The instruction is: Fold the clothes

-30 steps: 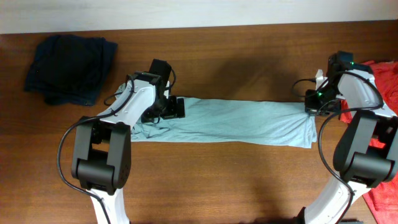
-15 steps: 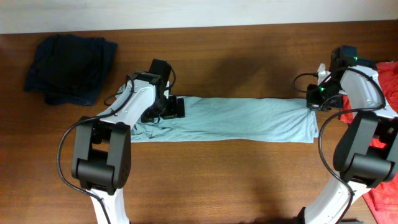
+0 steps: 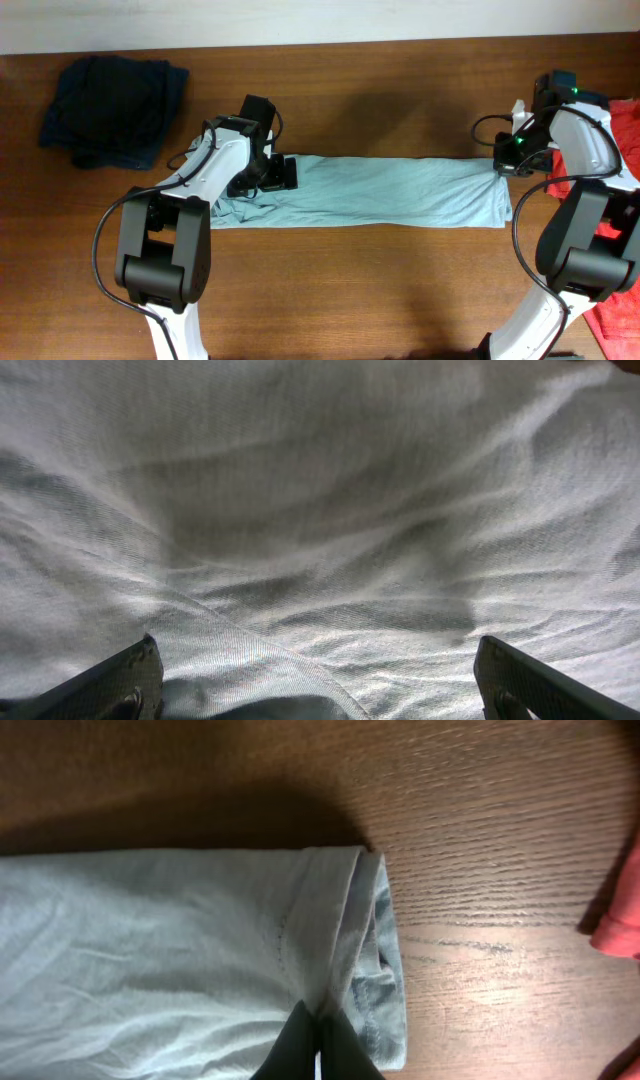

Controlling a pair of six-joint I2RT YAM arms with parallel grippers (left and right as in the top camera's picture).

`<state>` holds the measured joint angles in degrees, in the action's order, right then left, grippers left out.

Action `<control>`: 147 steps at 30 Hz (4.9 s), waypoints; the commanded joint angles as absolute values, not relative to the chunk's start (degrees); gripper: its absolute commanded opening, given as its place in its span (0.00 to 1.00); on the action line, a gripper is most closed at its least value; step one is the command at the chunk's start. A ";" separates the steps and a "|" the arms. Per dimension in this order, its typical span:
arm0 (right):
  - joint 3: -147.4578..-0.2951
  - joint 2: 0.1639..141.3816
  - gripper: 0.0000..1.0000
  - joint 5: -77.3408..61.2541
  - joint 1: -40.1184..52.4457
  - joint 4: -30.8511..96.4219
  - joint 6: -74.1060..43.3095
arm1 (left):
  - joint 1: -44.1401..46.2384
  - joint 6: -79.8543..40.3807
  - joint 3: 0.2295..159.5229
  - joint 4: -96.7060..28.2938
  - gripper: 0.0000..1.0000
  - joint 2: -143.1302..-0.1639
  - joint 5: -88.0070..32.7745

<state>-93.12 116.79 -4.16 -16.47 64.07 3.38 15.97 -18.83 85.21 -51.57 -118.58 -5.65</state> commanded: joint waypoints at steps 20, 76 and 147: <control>-95.48 115.55 0.04 -3.18 -16.14 61.58 0.60 | 16.14 -18.61 84.62 -51.62 0.99 -117.30 -6.24; -93.27 118.63 0.60 8.23 -12.88 58.65 1.21 | 16.14 -18.61 84.62 -51.62 0.99 -117.30 -6.24; -79.44 119.55 0.08 -12.12 -22.92 50.28 7.27 | 16.14 -18.59 84.62 -51.62 0.99 -117.30 -6.24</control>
<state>-83.53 119.87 -12.36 -22.52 52.36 6.70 15.97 -18.83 85.21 -51.57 -118.58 -5.67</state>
